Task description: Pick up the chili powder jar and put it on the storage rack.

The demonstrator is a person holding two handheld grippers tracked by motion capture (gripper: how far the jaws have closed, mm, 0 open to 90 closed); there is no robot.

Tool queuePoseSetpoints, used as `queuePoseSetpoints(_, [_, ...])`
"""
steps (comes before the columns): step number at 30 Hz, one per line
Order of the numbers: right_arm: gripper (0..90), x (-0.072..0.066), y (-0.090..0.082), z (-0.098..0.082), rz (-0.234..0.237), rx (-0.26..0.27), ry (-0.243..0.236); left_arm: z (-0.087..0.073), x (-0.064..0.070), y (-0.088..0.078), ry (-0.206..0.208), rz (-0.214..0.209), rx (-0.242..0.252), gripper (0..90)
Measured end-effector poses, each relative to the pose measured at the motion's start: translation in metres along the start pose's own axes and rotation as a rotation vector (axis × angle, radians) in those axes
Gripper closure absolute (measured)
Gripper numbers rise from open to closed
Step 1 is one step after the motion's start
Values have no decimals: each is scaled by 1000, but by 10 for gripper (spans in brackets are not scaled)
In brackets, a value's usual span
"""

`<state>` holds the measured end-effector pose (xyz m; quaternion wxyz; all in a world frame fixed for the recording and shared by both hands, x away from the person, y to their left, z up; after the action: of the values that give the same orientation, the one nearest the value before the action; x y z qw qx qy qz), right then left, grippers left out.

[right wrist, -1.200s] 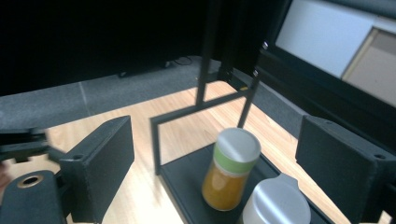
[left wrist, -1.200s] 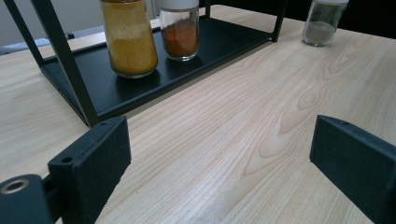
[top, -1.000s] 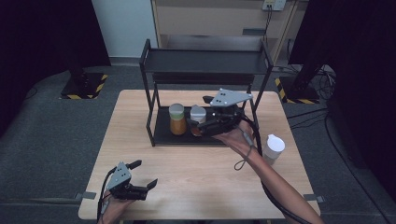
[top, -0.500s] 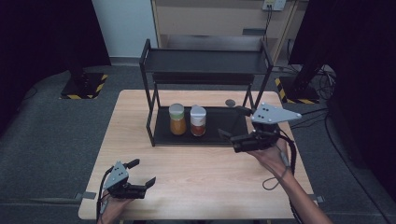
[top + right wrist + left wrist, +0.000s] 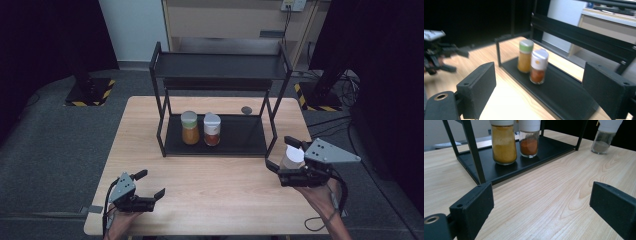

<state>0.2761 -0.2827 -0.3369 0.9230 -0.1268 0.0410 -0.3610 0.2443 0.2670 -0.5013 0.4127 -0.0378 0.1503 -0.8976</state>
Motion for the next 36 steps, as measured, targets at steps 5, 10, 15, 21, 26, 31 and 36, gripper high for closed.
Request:
queuePoseSetpoints(5, [124, -2, -13, -16, -35, -1, 12, 0, 0, -1, -6, 7, 4, 49])
queuePoseSetpoints(10, [126, -4, -21, -36, -59, 9, 35, 0, -1, -1, -7, 9, 4, 49])
queuePoseSetpoints(15, [123, -1, -21, -57, -64, -10, 75, 0, -1, -2, -7, 12, 4, 49])
queuePoseSetpoints(21, [126, -3, -24, -83, -78, -15, 91, 0, -1, -2, -6, 14, 5, 50])
queuePoseSetpoints(26, [128, -2, -27, -101, -81, -21, 98, 0, -1, -1, -8, 12, 6, 50])
queuePoseSetpoints(31, [128, -2, -28, -123, -89, -30, 120, -1, -1, -1, -7, 15, 4, 50])
queuePoseSetpoints(36, [123, -1, -24, -133, -93, -54, 138, -1, -1, -2, -6, 17, 5, 50])
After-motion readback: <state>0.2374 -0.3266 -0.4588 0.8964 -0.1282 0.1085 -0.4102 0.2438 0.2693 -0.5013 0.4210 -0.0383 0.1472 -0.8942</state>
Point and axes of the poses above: each handheld gripper's, and its own axes: y roughly forward along the jaws, z roughly out of its top, x roughly to its right, the point moved 10 cm from there along y, roughly forward along the jaws, and after that the axes turned 5 degrees about y, right-handed, at the moved point
